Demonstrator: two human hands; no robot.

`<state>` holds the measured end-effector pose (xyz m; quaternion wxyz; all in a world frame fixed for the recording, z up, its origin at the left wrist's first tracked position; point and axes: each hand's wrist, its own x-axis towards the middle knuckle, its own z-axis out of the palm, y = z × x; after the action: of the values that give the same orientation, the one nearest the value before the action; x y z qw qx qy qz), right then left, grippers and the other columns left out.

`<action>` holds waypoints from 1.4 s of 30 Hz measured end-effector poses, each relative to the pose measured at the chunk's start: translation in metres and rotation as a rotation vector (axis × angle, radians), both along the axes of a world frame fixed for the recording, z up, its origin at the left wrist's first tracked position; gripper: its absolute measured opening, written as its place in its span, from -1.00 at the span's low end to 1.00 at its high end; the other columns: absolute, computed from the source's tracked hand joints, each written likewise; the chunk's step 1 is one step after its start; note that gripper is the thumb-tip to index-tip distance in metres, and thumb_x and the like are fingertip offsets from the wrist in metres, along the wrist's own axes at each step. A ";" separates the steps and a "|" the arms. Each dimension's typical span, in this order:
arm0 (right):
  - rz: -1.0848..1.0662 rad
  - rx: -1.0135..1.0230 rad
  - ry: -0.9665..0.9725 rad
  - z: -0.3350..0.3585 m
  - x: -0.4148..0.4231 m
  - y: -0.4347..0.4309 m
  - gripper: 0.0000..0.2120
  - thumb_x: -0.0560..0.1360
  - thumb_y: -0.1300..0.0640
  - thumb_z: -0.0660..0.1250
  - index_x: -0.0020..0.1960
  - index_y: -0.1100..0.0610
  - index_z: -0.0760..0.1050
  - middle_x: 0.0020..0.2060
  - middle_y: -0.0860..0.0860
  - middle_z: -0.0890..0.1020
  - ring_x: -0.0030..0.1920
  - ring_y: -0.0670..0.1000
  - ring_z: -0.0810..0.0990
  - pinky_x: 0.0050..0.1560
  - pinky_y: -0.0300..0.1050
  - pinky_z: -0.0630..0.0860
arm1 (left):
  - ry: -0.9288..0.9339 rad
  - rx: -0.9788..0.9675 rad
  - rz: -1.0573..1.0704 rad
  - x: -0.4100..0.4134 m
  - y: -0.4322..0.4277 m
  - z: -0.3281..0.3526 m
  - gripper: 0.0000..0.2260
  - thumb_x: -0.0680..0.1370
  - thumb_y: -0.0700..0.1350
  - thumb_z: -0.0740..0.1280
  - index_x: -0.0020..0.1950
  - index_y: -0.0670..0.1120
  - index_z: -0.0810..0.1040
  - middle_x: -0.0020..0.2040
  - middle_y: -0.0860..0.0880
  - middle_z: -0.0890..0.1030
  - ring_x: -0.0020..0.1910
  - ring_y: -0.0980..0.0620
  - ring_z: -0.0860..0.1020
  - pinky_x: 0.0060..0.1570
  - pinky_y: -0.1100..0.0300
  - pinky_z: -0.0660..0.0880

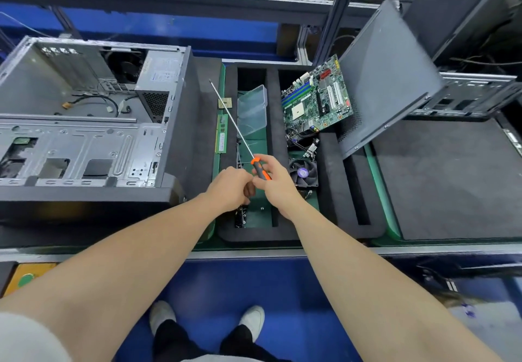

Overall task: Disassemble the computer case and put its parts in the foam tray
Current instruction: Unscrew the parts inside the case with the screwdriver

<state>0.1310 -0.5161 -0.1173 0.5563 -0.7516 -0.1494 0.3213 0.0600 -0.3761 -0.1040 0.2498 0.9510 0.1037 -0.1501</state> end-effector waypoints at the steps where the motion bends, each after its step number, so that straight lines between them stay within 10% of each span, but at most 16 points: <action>1: -0.021 0.019 0.006 0.000 -0.001 0.001 -0.46 0.60 0.44 0.30 0.50 0.06 0.45 0.16 0.02 0.61 0.16 -0.05 0.60 0.13 -0.18 0.50 | -0.029 -0.029 0.038 0.000 0.000 0.001 -0.88 0.51 -0.21 0.50 -0.06 -0.03 0.61 -0.05 0.01 0.69 -0.01 -0.02 0.65 0.09 0.03 0.58; 5: -0.139 0.113 0.026 0.008 -0.002 0.008 -0.47 0.59 0.44 0.30 0.47 0.04 0.46 0.22 0.07 0.65 0.15 0.00 0.62 0.16 -0.03 0.53 | -0.224 -0.061 0.227 0.004 0.002 0.021 -0.85 0.61 -0.29 0.29 0.11 -0.08 0.43 0.03 -0.06 0.58 -0.06 -0.11 0.58 -0.01 -0.16 0.58; 10: -0.235 0.283 0.075 0.040 0.001 0.028 -0.56 0.58 0.44 0.30 0.39 0.12 0.42 0.19 0.06 0.71 -0.03 0.00 0.63 -0.10 -0.09 0.51 | -0.424 -0.049 0.180 0.014 0.009 0.071 -0.24 0.49 -0.47 0.24 0.58 0.12 0.21 0.34 0.04 0.38 0.00 0.00 0.55 -0.11 0.03 0.55; 14: -0.225 0.434 0.075 0.080 0.003 0.052 -0.59 0.58 0.49 0.30 0.39 0.26 0.45 0.22 0.19 0.70 -0.04 0.05 0.63 -0.19 -0.18 0.52 | -0.507 0.090 0.152 0.018 0.034 0.104 -0.36 0.52 -0.41 0.32 0.56 -0.01 0.37 0.58 -0.02 0.24 0.41 -0.12 0.41 0.31 -0.08 0.47; 21: -0.052 0.468 -0.192 0.149 -0.008 0.101 -0.61 0.55 0.48 0.33 0.34 0.27 0.60 0.07 0.09 0.73 -0.15 0.11 0.66 -0.13 -0.08 0.60 | -0.764 0.242 0.348 -0.022 0.125 0.161 -0.42 0.57 -0.40 0.20 0.46 0.13 0.52 0.42 -0.14 0.33 0.27 -0.15 0.43 0.25 -0.03 0.46; 27: -0.043 0.537 -0.375 0.200 -0.046 0.167 -0.79 0.55 0.37 0.39 0.15 0.25 0.69 -0.11 0.04 0.77 -0.23 0.06 0.69 -0.17 -0.04 0.65 | -0.649 0.341 0.628 -0.086 0.207 0.185 -0.47 0.62 -0.34 0.19 0.45 0.17 0.50 0.64 -0.15 0.11 0.56 -0.23 0.22 0.48 -0.16 0.25; 36: -0.063 0.697 -0.634 0.287 -0.103 0.263 -0.82 0.59 0.20 0.43 0.14 0.10 0.47 -0.17 0.17 0.66 -0.25 0.09 0.75 -0.23 -0.10 0.62 | -0.660 0.214 0.557 -0.177 0.303 0.189 -0.74 0.69 -0.21 0.26 0.34 -0.09 0.63 0.18 -0.12 0.70 0.09 -0.14 0.64 0.07 0.09 0.52; 42: 0.005 0.634 -0.936 0.317 -0.142 0.326 -0.77 0.63 0.11 0.42 0.22 0.18 0.51 -0.23 0.14 0.58 -0.28 0.08 0.62 -0.19 0.06 0.67 | -0.379 0.026 0.207 -0.204 0.338 0.186 -0.84 0.67 -0.10 0.34 0.02 0.17 0.62 -0.02 0.17 0.71 -0.05 0.27 0.66 -0.07 0.36 0.48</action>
<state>-0.0110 -0.1899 0.1995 0.6284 -0.6099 -0.4712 -0.1057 -0.1443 -0.0381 0.0825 0.2664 0.9497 0.1537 0.0591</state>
